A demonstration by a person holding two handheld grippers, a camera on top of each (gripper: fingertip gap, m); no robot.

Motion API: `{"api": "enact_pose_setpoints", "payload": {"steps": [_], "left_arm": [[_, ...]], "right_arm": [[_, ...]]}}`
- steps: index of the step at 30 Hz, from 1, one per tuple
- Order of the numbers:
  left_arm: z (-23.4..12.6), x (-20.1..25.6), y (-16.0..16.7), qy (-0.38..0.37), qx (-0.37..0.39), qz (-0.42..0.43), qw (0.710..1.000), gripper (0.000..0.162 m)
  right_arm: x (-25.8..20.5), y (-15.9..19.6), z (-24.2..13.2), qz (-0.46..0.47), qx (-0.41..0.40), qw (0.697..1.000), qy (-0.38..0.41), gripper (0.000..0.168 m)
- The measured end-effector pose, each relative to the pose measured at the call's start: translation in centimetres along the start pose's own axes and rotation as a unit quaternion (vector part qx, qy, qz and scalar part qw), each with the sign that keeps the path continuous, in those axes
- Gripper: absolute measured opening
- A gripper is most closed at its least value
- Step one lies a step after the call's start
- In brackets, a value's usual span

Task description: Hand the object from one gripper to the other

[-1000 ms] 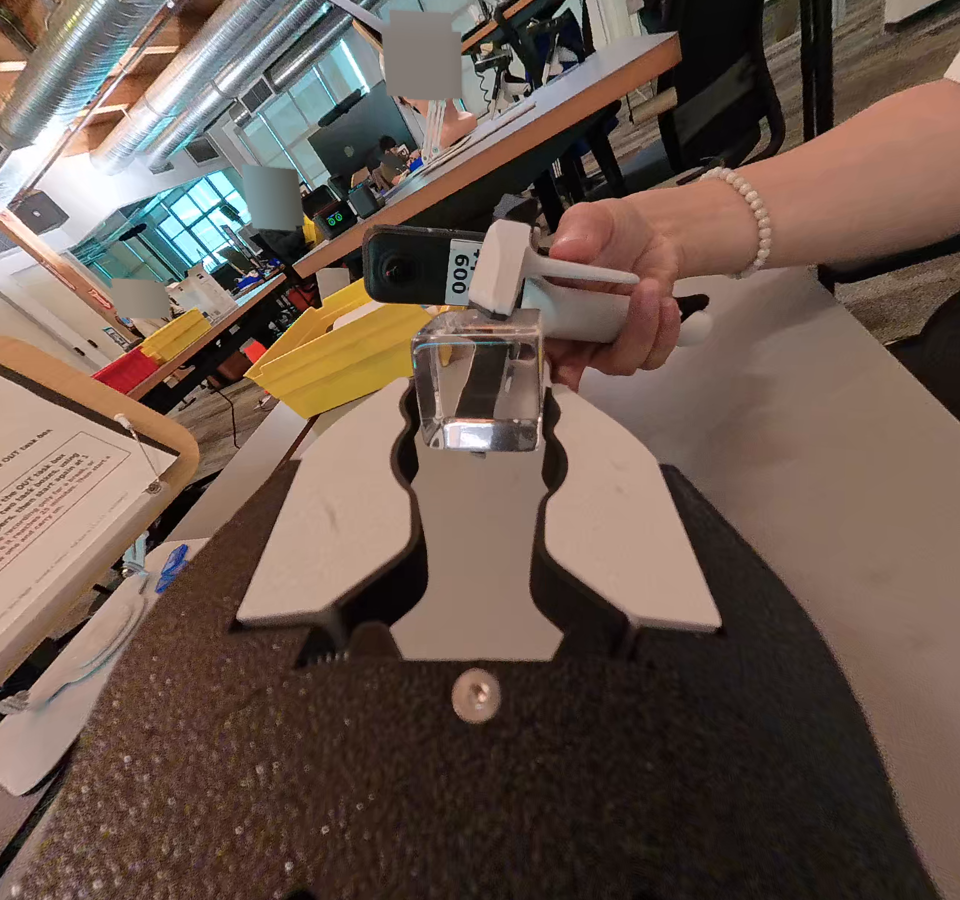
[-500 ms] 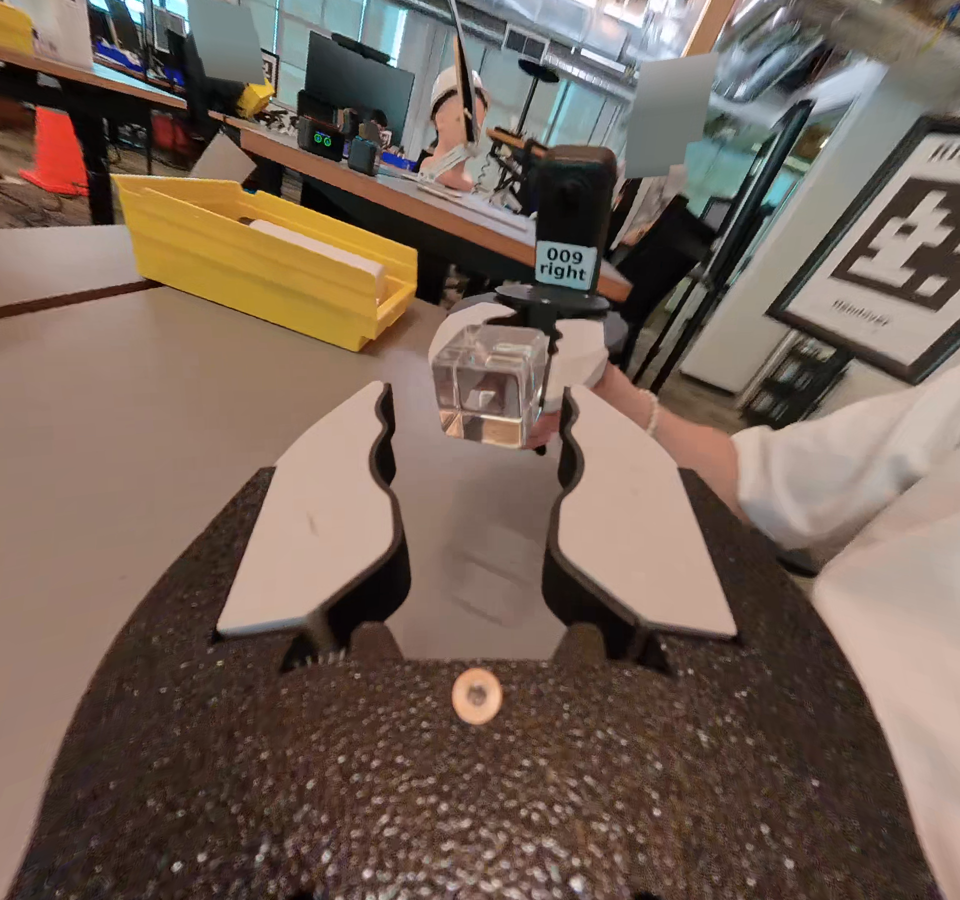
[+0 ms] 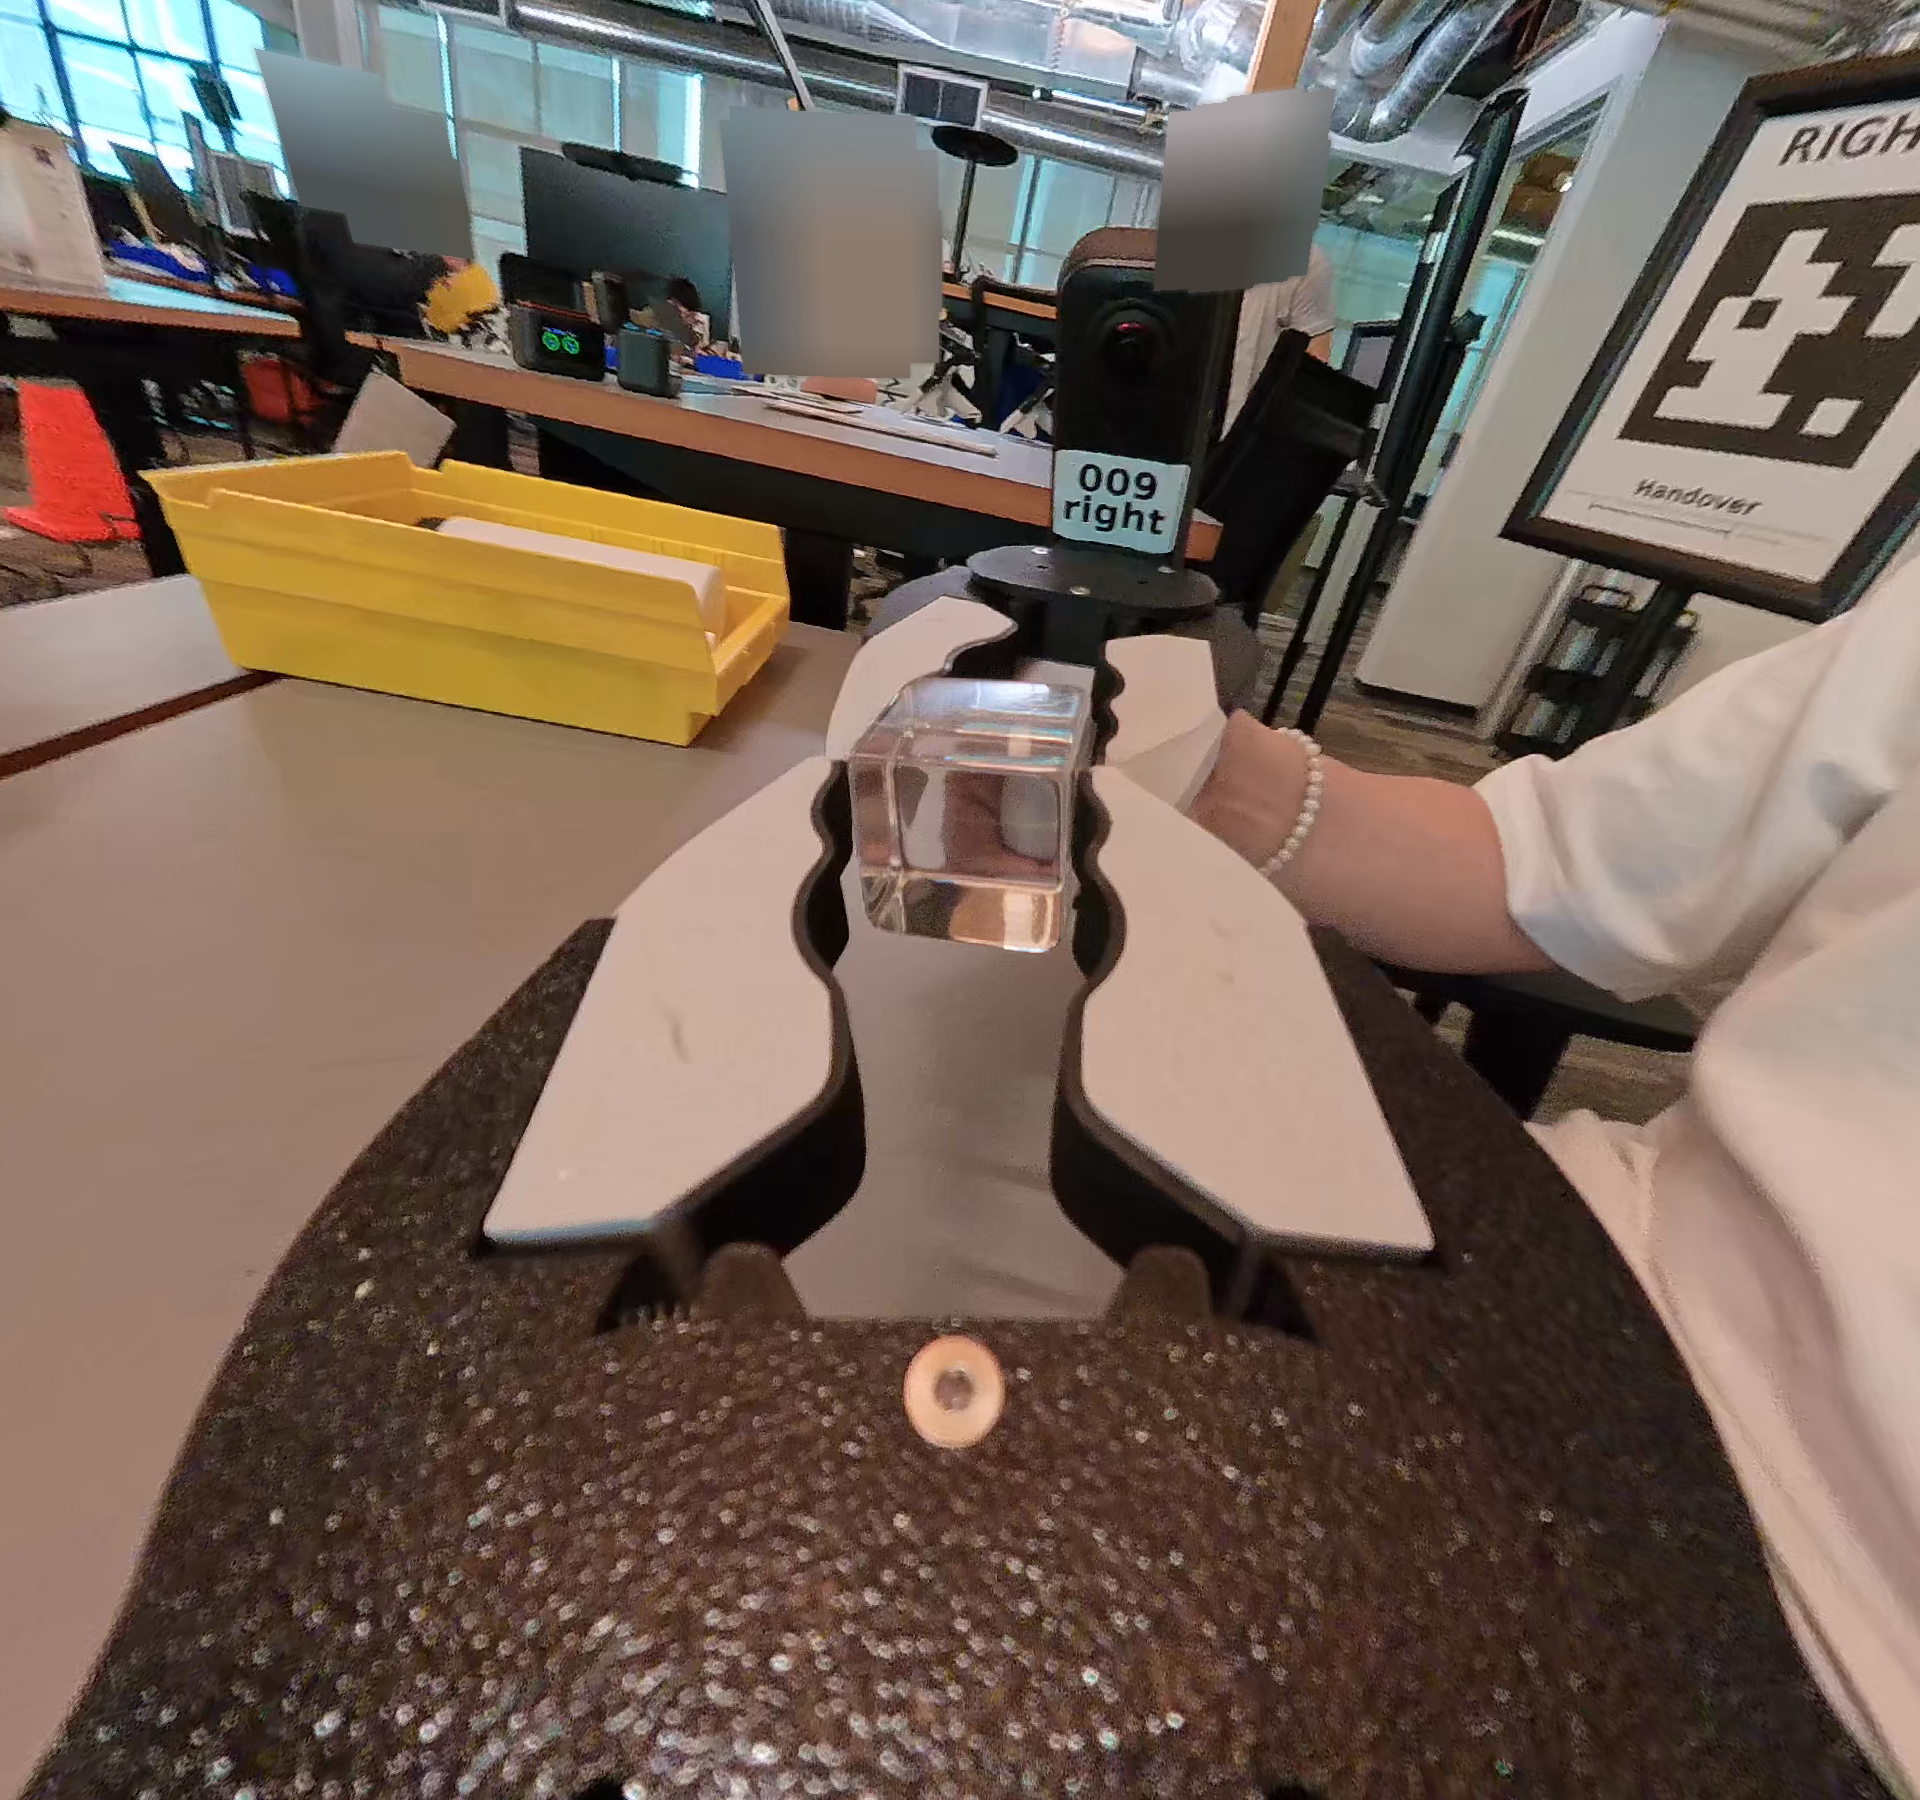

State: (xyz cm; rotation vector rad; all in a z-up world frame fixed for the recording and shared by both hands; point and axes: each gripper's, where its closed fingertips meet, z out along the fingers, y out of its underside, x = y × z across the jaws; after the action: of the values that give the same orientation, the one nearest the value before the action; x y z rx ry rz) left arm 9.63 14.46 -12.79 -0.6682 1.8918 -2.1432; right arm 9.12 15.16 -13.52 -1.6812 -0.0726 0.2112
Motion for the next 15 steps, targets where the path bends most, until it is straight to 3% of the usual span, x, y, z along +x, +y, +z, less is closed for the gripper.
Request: {"api": "enact_pose_setpoints", "payload": {"steps": [4,7,9,11,13,15], "left_arm": [[0.1,-0.3,-0.5,-0.024,0.014,0.042,0.999,0.040],[-0.4,-0.5,-1.2,-0.055,0.016,0.111,0.992,0.040],[-0.8,-0.5,-1.4,-0.079,0.004,0.194,0.978,0.039],[-1.1,-0.3,-1.7,-0.100,-0.003,0.283,0.954,0.039],[-1.2,0.3,-1.9,-0.099,-0.006,0.341,0.935,0.040],[-1.0,0.8,-1.6,-0.087,-0.016,0.363,0.928,0.040]], "right_arm": [[0.4,0.1,-0.1,0.016,0.006,1.000,0.013,0.049],[0.3,0.0,-0.4,0.123,0.018,0.992,-0.025,0.075],[-0.4,0.1,-0.6,0.243,0.022,0.965,-0.091,0.094],[-1.0,-0.6,-1.0,0.357,0.051,0.917,-0.169,0.087],[-0.3,-0.8,-1.2,0.433,0.083,0.876,-0.198,0.072],[-0.1,-0.1,-1.1,0.449,0.082,0.865,-0.207,0.073]]}}
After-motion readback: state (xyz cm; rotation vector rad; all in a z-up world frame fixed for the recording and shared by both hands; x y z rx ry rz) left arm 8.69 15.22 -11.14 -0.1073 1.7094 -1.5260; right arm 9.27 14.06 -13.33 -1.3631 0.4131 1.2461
